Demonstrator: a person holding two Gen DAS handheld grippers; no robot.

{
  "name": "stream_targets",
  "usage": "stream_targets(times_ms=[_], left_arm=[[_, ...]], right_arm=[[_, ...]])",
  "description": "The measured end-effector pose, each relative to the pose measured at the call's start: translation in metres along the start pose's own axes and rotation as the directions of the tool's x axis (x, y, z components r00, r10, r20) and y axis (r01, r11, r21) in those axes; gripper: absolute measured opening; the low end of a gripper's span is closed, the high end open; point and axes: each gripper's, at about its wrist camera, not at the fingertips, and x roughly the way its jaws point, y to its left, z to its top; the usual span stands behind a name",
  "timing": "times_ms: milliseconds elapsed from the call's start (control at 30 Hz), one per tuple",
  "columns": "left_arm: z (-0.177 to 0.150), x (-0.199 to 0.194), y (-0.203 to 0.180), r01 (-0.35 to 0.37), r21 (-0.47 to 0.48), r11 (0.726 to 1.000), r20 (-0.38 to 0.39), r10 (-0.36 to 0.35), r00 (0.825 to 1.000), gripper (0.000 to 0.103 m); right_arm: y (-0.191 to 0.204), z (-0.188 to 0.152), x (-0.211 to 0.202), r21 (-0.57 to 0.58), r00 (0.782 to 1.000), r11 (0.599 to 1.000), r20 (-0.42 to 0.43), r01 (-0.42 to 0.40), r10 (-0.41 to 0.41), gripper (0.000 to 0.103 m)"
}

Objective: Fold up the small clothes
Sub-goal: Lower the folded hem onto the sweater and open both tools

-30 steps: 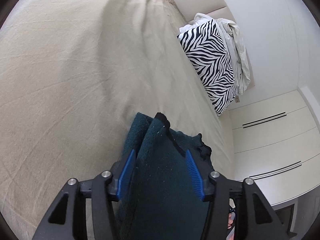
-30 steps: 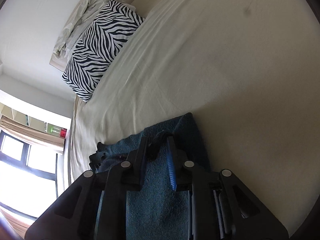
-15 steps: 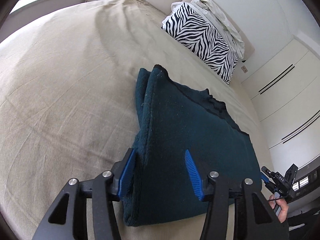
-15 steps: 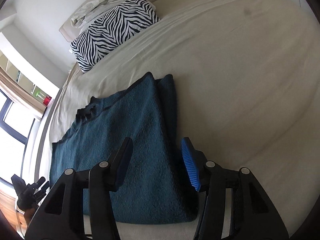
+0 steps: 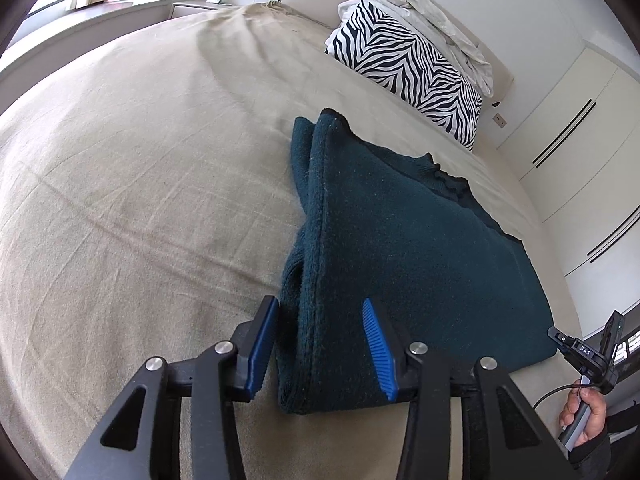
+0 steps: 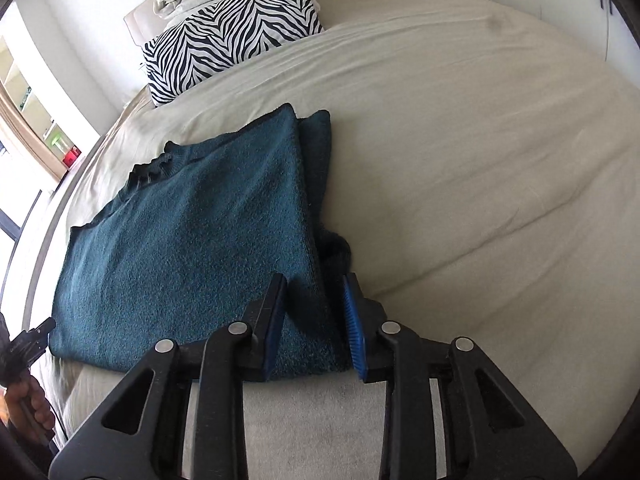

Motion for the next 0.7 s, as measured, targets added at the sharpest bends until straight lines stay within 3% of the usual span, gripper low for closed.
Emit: stream_targets(times_ms=[167,267,433,700], left_arm=[[-0.002,-0.002,0.0,-0.021,0.011,1.0,0.008,0.021,1.0,0.028],[-0.003,-0.002,0.002,-0.032,0.013,0.999,0.009,0.032,0.999,0.014],[-0.003,-0.002,0.002,-0.04,0.022,0.999,0.006,0.04,0.999,0.011],[-0.005,-0.008,0.006,-0.03,0.019,0.999,-0.009,0.03,1.0,0.008]], right_arm=[[0.001,-0.001,-0.008,-0.012,1.0,1.0,0.011,0.014,-0.014,0.015],[0.003,-0.002,-0.011,-0.029,1.0,0.999,0.011,0.023,-0.022,0.007],[0.004,-0.003,-0.014,-0.03,1.0,0.999,-0.003,0.018,-0.018,0.005],[-0.017,-0.008,-0.025,0.083,0.999,0.995,-0.014,-0.05,0.051,0.005]])
